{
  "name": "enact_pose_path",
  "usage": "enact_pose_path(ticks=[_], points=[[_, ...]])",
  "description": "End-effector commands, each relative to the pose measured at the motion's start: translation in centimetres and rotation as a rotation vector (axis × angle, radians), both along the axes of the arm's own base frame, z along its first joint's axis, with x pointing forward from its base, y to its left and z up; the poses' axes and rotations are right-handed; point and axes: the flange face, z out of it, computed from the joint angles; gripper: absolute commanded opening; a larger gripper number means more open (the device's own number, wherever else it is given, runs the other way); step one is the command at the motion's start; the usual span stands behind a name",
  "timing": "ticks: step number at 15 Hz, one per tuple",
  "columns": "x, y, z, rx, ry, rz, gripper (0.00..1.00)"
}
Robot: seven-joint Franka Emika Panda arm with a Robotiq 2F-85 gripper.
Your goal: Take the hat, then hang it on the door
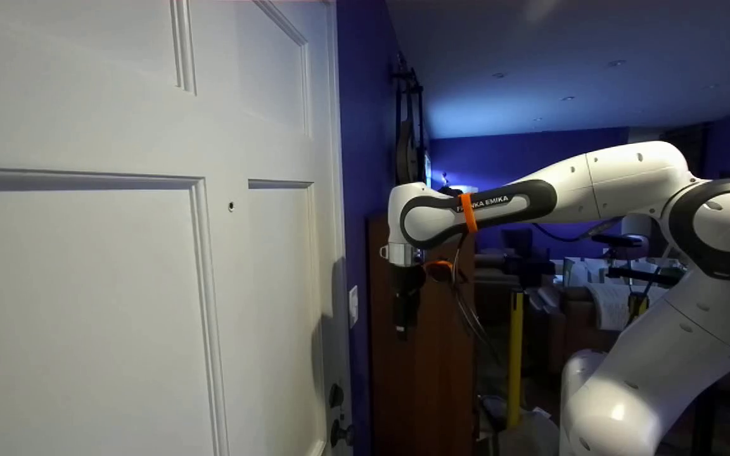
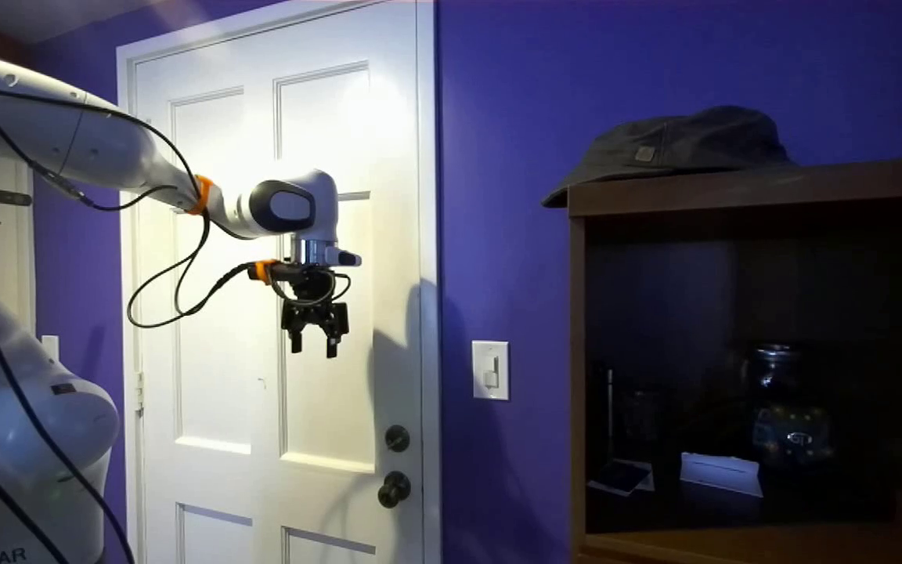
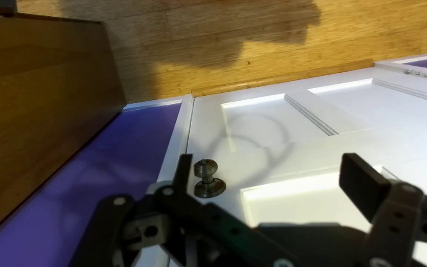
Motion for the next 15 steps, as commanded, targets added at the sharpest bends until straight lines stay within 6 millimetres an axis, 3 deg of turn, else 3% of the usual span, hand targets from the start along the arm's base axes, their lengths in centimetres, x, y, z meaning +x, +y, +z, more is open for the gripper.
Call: enact_pose_path(ticks=[1, 5, 7, 15], points=[[0.0, 0.0, 0.1, 0.000, 0.001, 0.000, 1.00], [0.1, -0.2, 0.0, 0.010, 0.032, -0.010, 1.00], [0.1, -1.6, 1.0, 0.031, 0.035, -0.120, 1.00], [-3.5, -11.0, 10.2, 0.000, -0.204, -0.506, 1.00]])
